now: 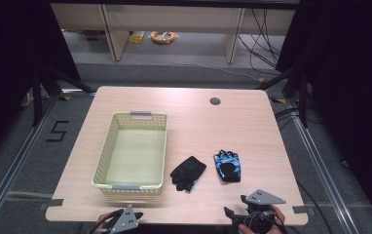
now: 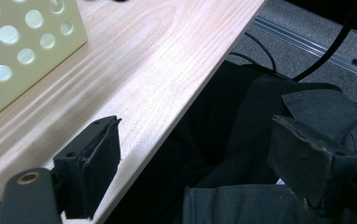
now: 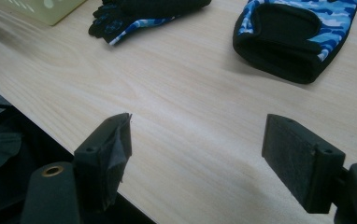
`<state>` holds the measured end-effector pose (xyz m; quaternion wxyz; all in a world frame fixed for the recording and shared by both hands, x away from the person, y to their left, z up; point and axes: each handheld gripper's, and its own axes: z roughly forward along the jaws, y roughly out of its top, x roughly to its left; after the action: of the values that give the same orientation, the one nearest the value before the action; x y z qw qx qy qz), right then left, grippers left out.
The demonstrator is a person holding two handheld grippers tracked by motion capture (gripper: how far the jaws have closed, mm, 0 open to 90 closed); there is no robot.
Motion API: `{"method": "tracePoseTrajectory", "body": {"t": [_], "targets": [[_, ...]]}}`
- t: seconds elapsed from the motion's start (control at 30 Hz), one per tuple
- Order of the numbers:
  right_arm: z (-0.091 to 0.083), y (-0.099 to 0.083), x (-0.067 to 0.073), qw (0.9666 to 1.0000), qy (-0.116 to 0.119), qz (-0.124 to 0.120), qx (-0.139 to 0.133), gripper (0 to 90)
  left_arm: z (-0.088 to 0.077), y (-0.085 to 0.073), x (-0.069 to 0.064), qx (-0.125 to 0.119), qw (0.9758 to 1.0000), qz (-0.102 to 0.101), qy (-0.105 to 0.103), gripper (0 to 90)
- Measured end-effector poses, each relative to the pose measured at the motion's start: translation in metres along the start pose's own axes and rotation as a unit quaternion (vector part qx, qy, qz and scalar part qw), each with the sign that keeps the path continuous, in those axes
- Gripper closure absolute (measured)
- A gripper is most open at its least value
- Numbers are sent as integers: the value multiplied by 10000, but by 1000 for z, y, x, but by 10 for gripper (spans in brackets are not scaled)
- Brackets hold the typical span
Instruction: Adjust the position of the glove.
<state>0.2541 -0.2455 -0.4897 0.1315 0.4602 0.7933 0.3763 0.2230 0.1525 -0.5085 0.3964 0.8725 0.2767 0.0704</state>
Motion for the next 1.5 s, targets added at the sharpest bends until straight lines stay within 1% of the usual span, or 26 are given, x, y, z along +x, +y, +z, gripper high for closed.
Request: {"method": "tracePoseTrajectory", "body": {"t": [0.03,0.13,0.2,0.27,0.3,0.33,0.37,0.6,0.63,0.67,0.7,0.73,0.83,0.93,0.97,1.03,1.07,1.1,1.13,1.17,1.23,1.3,1.33,1.4,1.43,1.5], "targets": [[0,0,0,10000,-10,-29,-21,254,1,0,-1,-54,9999,-84,-63,168],[0,0,2,9999,10,143,16,254,1,0,-1,-65,10000,-67,-27,168],[1,1,0,10000,26,-76,-14,267,0,0,1,40,10000,40,6,168],[1,1,3,10000,39,-23,-3,328,0,0,1,25,10000,37,13,168],[2,2,2,9998,98,-183,-26,344,0,0,1,50,10000,58,6,168],[0,2,6,9999,55,-103,60,350,1,0,-1,-35,10000,-43,-17,168],[2,3,3,9994,62,-328,-4,356,1,0,0,-23,10000,-36,-9,168],[4,10,5,9990,81,-445,-34,405,0,0,1,39,10000,46,15,168],[5,11,7,9992,153,-361,-3,415,0,0,1,39,10000,46,17,168],[6,13,7,9987,114,-503,-60,427,1,0,1,40,10000,45,20,168],[5,15,8,9987,130,-492,-42,429,0,0,1,47,10000,53,15,168],[6,18,8,9984,193,-529,-43,437,1,0,1,25,10000,33,22,168],[7,27,10,9971,147,-720,-170,455,1,0,1,34,10000,52,30,168],[7,37,14,9975,163,-654,-196,477,0,1,1,37,10000,59,29,168],[8,42,13,9966,137,-771,-249,485,0,1,1,37,10000,59,29,168],[9,46,14,9969,157,-744,-218,498,0,1,1,27,10000,51,29,168],[14,55,13,9957,119,-887,-221,517,0,0,1,21,10000,51,53,168],[16,60,14,9963,140,-829,-167,528,-1,1,3,20,9998,182,57,168],[19,64,13,9963,127,-837,-172,531,-1,1,3,18,9998,190,46,168],[22,68,13,9966,150,-800,-135,542,0,1,3,-21,9998,179,51,168],[28,76,11,9964,184,-825,-106,551,0,1,1,-30,10000,12,41,168],[37,85,9,9964,227,-806,-108,569,0,0,0,-34,10000,14,73,168],[41,90,9,9969,260,-737,-60,578,0,1,1,-45,9999,96,36,168],[50,97,9,9965,237,-805,-46,581,0,0,1,-21,10000,-6,14,168],[53,102,10,9967,259,-770,65,582,-1,0,1,3,10000,44,55,168],[59,105,9,9958,243,-877,28,583,-1,0,2,10,10000,52,51,168]]}}
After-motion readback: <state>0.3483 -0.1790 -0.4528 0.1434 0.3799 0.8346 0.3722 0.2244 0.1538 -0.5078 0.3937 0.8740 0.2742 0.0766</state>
